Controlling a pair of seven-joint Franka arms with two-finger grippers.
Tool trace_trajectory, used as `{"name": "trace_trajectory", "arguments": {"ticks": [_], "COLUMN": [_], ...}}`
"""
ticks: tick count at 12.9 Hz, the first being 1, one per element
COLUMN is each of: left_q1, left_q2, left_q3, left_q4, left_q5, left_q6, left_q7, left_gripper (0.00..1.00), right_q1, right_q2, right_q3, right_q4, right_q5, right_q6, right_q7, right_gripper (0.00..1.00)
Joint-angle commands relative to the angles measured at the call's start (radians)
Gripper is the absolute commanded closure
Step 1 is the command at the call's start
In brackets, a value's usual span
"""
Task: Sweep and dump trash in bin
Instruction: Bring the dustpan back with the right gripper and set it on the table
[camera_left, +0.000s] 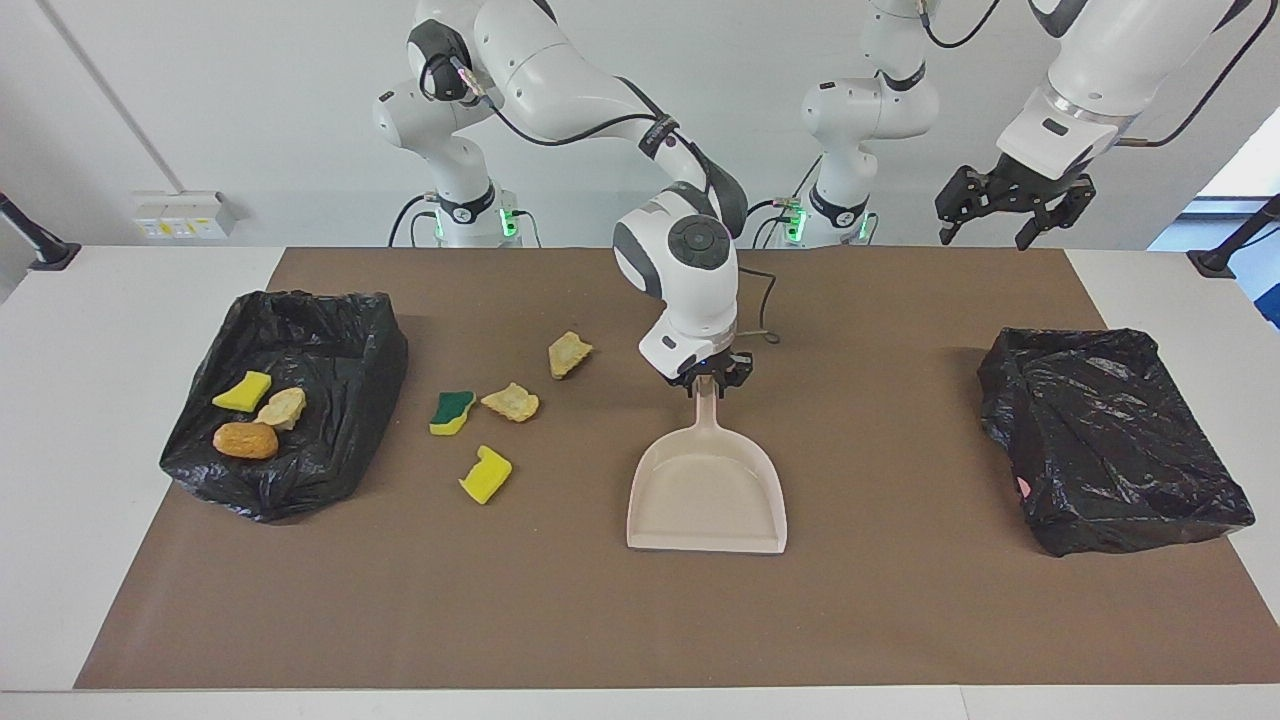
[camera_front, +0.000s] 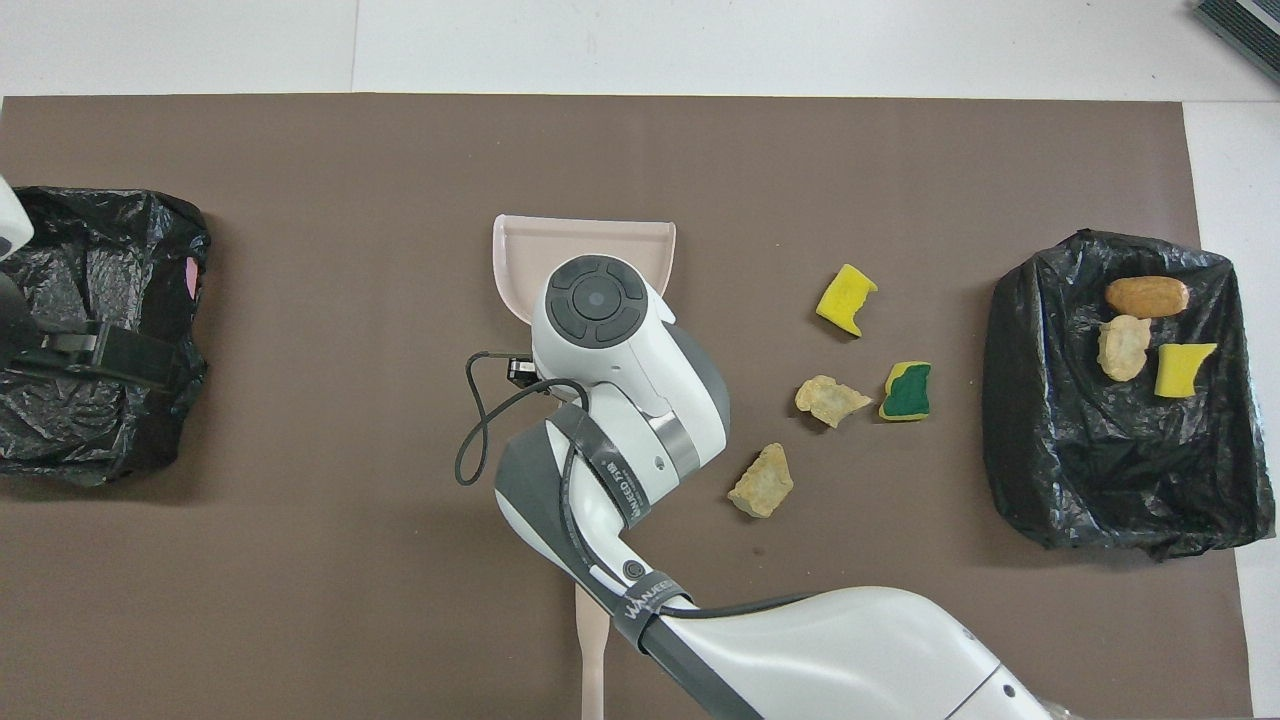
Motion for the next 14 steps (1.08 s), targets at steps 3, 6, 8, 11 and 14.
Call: {"name": "trace_trajectory", "arguments": {"ticks": [3,6,8,11,14], "left_q1": [-0.003,-0.003,-0.003,-0.003,-0.003], "left_q2": [-0.005,-0.005,-0.005,-0.005,-0.005], "left_q3": [0.003,0.003,0.003,0.003,0.003], "left_q4": [0.003,0.003,0.003,0.003,0.003], "left_q5": [0.017,0.017,0.017,0.017,0.017], "left_q6": [-0.009,-0.009,-0.009,-0.009,-0.009], "left_q7": [0.002,0.002,0.002,0.002,0.002], "left_gripper": [0.00,0.00,0.00,0.00,0.00], "right_q1": [-0.003,-0.002,0.011,0.084,0.168], "right_q2": [-0.161,-0.318,-0.405,-0.522,-0.634], "right_q3": [0.000,0.000,0.000,0.000,0.001], "right_q4": [-0.042,-0.115,-0.164,-0.337,-0.604], "right_q5": [0.013,0.023,0.025,0.097,0.157], "right_q6": [-0.157,-0.306,-0.421,-0.407,-0.195], "right_q7": [-0.025,-0.028,-0.013,0.056,0.126], "right_gripper": [0.00,0.00,0.00,0.00,0.00]}}
